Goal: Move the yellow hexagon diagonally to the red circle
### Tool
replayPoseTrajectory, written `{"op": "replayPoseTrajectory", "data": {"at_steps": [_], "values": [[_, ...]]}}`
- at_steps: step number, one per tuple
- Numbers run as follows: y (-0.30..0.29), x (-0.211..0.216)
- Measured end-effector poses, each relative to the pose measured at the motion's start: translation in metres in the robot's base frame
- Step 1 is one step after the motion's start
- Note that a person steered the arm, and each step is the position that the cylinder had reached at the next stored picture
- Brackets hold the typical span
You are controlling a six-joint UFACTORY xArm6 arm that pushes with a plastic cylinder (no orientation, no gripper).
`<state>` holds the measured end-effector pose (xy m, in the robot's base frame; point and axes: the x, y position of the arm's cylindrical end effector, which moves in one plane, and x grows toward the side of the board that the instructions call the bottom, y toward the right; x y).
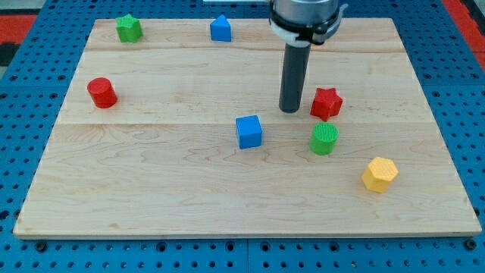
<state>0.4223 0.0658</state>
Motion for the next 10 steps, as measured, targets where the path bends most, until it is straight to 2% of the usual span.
{"op": "replayPoseTrajectory", "data": {"at_steps": [2,4,5,6,7,9,10], "values": [[0.044,0.043],[0.146,0.055],[0.174,0.076],[0.138,0.082],[0.113,0.121],[0.141,0.171],[0.114,0.168]]}}
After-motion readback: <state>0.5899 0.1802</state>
